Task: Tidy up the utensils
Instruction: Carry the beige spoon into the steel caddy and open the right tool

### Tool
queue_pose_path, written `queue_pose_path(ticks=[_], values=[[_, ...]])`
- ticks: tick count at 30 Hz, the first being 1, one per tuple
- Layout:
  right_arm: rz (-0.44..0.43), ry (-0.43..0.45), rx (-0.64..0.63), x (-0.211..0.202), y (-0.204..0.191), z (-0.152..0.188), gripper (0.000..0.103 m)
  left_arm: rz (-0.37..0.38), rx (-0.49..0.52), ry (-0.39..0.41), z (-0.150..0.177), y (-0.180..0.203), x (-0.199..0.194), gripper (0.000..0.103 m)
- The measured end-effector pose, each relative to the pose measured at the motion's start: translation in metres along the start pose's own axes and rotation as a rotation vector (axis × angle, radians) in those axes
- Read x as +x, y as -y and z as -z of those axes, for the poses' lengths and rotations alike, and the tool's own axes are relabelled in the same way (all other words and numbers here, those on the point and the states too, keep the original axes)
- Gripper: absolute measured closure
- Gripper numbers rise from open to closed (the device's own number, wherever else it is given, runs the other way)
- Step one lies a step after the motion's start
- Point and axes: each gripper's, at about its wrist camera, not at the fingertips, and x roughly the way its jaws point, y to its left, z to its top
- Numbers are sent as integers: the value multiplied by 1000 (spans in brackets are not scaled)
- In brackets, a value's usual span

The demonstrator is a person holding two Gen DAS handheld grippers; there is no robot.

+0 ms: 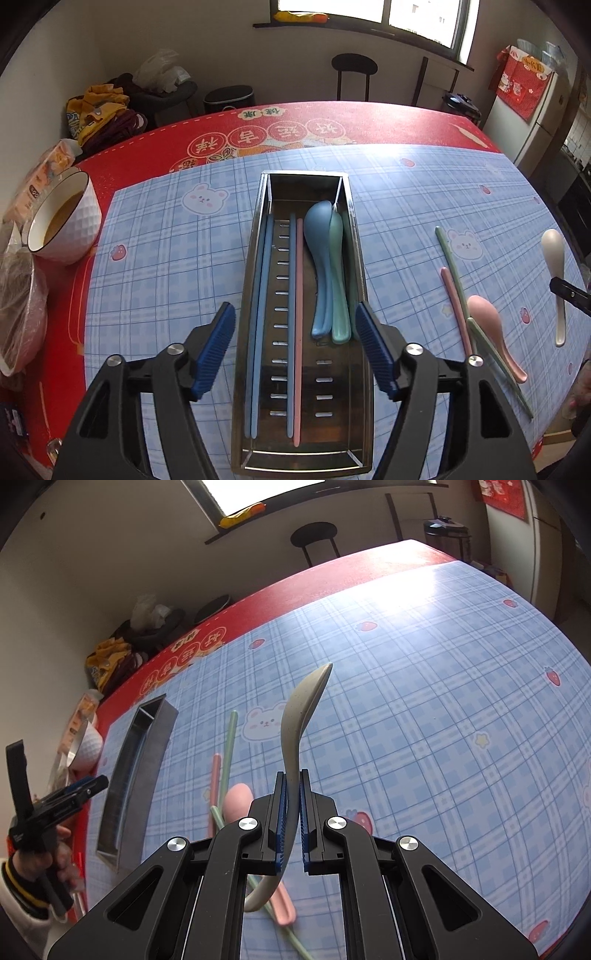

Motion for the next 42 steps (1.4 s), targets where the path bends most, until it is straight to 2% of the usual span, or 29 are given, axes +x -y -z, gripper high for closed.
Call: queue_pose_path(ticks=[2, 3, 5, 8, 17, 23, 34, 42], values=[[-12, -6, -17, 4, -12, -2, 97, 7, -22, 17, 6, -4, -11, 21], [-18, -9, -27, 7, -18, -2, 97, 9, -33, 22, 9, -7, -15, 12], [-34, -16, -52, 13, -34, -4, 97, 5, -55, 36, 15, -12, -24, 6], [-58, -33, -95, 23, -63, -7, 97, 21, -87, 55, 25, -22, -36, 6], [-103, -98, -307, 64, -164, -9, 97, -16, -165, 155, 49, -51, -67, 6], [-112, -144, -369, 92, -208, -13, 97, -17, -187, 165, 62, -58, -72, 6], [-57, -214, -335, 153, -241, -32, 97, -23, -210, 160, 63, -75, -67, 6], [-29, -273, -244, 179, -246, -22, 97, -54, -250, 157, 55, -97, -59, 6]])
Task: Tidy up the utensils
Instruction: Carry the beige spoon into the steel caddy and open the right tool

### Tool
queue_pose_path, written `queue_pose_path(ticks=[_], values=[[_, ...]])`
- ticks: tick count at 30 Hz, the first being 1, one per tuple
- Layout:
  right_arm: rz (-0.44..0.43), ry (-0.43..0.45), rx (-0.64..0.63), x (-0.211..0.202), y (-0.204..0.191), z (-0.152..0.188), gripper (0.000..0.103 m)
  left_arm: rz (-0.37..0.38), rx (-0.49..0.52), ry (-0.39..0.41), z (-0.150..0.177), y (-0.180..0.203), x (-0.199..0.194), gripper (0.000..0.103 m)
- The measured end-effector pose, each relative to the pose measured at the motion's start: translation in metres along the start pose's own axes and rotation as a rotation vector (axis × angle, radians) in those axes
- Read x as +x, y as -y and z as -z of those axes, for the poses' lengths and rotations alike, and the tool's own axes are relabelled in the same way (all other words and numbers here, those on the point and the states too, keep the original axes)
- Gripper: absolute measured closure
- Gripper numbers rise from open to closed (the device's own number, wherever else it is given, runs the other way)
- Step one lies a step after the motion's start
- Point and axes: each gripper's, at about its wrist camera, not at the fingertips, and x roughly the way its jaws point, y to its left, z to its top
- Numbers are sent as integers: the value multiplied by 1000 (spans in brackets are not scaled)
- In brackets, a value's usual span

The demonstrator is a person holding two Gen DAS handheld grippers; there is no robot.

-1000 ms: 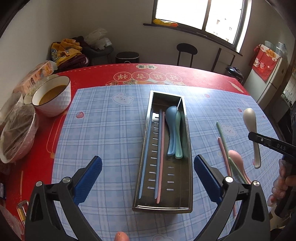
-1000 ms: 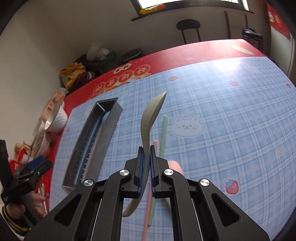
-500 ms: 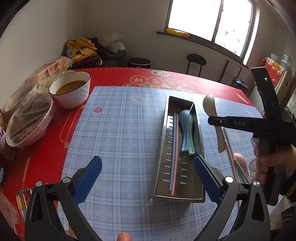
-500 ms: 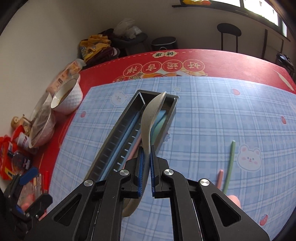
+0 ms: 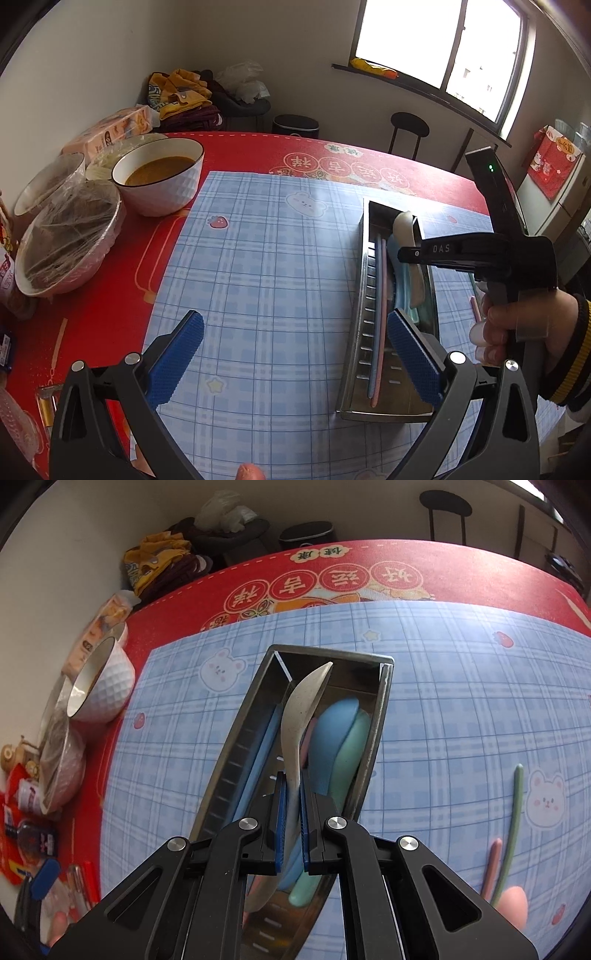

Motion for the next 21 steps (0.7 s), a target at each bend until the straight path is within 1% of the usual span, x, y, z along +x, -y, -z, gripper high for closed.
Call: queue_pose_path(ticks=[4, 7, 13, 18, 20, 21], values=[[7, -30, 15, 11, -2, 2, 97, -16, -32, 10, -4, -10, 0, 6], [33, -33, 15, 16, -2, 0, 97, -22, -54, 6, -4, -18, 0, 6], [51, -40, 8, 21, -1, -5, 95, -33, -75, -3, -1, -23, -2, 6], [46, -44, 40, 14, 3, -5, 94, -44, -89, 15, -3, -24, -10, 6], [26, -27, 47, 4, 4, -3, 93, -42, -92, 28, -5, -23, -14, 6], [19, -9, 44, -4, 5, -2, 89, -40, -93, 34, -7, -22, -16, 6]])
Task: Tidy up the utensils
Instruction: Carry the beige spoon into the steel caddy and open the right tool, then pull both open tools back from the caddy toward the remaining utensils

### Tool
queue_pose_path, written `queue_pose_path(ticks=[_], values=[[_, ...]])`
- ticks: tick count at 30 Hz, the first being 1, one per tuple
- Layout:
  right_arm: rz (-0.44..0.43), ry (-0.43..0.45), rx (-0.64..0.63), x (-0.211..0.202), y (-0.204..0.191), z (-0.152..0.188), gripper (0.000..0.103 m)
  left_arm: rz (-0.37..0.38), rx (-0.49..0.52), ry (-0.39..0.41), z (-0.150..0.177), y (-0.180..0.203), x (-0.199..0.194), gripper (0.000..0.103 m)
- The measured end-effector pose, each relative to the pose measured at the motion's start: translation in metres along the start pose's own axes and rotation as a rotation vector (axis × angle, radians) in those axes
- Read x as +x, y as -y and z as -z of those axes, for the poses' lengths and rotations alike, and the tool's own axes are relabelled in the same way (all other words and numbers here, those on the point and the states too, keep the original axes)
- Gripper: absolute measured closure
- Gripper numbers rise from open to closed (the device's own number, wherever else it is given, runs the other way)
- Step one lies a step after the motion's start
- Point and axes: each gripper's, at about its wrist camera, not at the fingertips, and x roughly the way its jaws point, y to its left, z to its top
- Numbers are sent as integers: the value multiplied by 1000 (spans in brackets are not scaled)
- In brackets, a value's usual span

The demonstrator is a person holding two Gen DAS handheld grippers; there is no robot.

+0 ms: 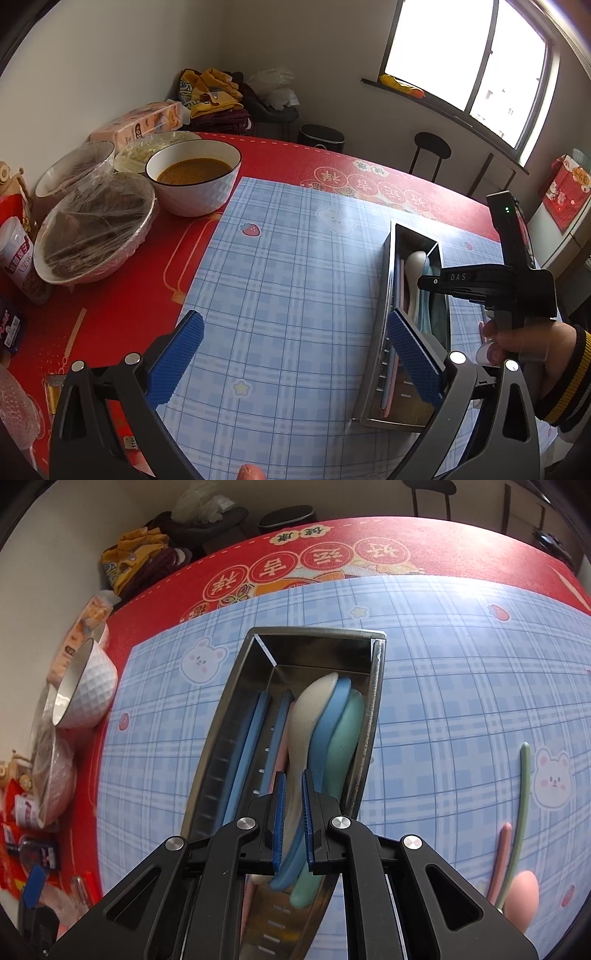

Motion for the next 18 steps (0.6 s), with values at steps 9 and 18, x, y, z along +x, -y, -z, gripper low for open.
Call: queue_pose_path(ticks=[9, 18], values=[[-59, 195, -49, -98, 38, 28, 49, 46, 39, 51, -11, 42, -22, 6], [-1, 393, -123, -190, 101, 70, 18, 87, 129, 110, -21, 112, -49, 6]])
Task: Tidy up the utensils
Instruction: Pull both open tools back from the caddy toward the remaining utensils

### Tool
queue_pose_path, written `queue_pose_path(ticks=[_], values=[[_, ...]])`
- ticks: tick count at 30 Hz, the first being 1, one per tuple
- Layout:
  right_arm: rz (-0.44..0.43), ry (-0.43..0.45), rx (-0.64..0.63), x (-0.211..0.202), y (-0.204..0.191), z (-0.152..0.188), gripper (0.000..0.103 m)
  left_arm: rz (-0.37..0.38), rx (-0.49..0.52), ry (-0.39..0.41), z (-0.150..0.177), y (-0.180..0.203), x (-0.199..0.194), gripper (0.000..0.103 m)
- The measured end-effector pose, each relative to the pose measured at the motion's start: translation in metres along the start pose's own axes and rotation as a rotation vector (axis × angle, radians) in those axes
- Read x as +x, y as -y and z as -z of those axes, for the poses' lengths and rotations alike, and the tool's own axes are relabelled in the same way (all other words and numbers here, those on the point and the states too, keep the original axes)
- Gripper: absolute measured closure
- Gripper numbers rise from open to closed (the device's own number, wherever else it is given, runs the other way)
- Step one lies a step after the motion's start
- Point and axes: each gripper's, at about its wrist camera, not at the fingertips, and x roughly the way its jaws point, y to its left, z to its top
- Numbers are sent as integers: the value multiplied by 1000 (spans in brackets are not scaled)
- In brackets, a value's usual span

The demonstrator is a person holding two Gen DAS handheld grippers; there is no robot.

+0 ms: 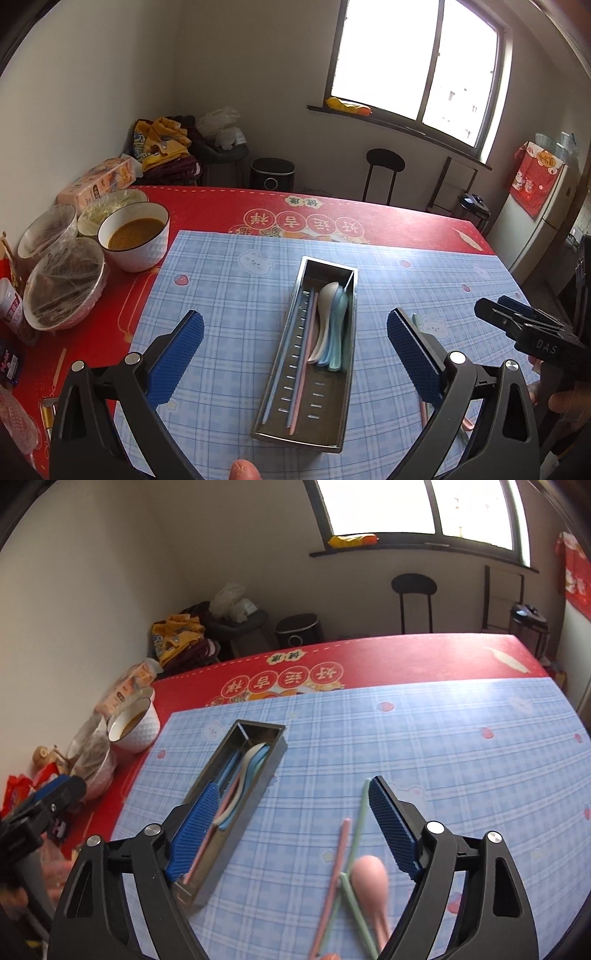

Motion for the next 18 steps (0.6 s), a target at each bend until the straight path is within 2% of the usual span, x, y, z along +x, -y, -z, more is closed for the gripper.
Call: queue_pose_path(ticks=[4, 7, 14, 18], values=[[53, 34, 3, -31, 24, 2, 16, 39, 28, 12, -4, 34, -5, 6], [92, 74, 3, -53, 39, 1, 16, 106, 19, 17, -5, 56, -10, 6], [131, 195, -50, -99, 56, -4, 15, 162, 56, 36, -3, 104, -19, 6], [137, 217, -32, -111, 72, -2, 15, 161, 87, 24, 2, 128, -19, 6]])
